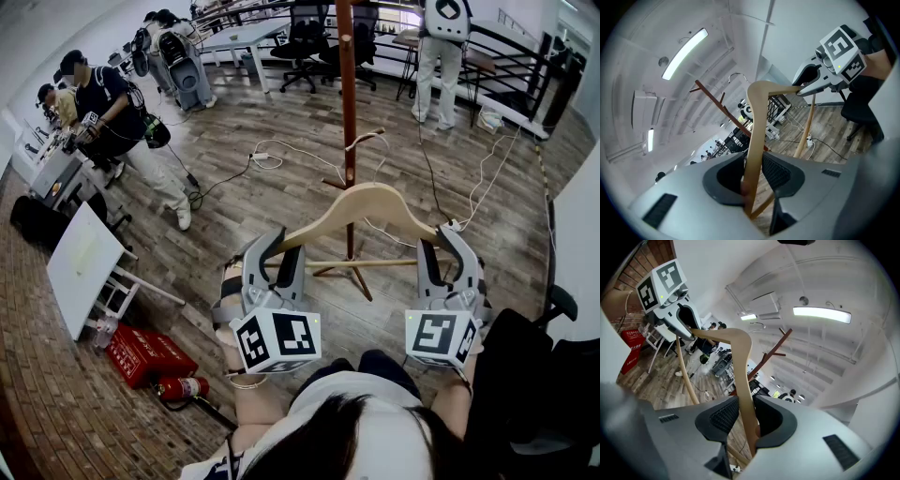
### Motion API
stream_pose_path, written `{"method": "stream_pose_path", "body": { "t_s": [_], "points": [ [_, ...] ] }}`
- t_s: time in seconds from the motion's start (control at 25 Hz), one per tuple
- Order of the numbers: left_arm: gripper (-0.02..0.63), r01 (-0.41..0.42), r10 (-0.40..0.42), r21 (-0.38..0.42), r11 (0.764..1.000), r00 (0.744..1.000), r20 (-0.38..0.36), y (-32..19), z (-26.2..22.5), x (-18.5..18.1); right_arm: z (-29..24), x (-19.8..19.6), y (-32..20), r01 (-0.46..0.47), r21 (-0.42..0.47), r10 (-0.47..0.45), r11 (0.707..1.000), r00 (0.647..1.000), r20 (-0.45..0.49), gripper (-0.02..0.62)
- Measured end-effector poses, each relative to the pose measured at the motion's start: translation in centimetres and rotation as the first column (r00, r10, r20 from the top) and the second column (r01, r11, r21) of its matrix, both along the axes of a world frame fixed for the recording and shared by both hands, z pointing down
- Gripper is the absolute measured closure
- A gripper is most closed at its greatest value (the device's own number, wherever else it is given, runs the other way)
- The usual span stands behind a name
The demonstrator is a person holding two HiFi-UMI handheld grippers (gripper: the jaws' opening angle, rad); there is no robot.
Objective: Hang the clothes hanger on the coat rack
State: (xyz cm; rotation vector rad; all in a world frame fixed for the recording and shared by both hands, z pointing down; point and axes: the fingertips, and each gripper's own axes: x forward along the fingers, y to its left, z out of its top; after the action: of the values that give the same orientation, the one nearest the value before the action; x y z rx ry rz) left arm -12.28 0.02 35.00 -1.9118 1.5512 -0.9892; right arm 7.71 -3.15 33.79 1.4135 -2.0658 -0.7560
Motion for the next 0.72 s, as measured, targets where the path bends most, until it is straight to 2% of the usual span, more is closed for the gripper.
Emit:
{"method": "stream_pose_path", "body": {
  "t_s": [0.24, 0.72],
  "points": [
    [0.483, 0.017, -0.017, -0.007, 1.000, 0.999, -0.039, -0.3, -0.1, 0.2, 0.5, 0.0, -0.3, -0.008, -0.004, 0.008, 1.000, 1.000, -0.019, 0.474],
    [0.483, 0.028, -0.028, 0.015, 1.000, 0.999, -0.020, -4.6, -0.8, 1.2, -0.2, 1.1, -4.9, 0.005, 0.017, -0.005, 1.000, 1.000, -0.007, 0.474]
  ]
}}
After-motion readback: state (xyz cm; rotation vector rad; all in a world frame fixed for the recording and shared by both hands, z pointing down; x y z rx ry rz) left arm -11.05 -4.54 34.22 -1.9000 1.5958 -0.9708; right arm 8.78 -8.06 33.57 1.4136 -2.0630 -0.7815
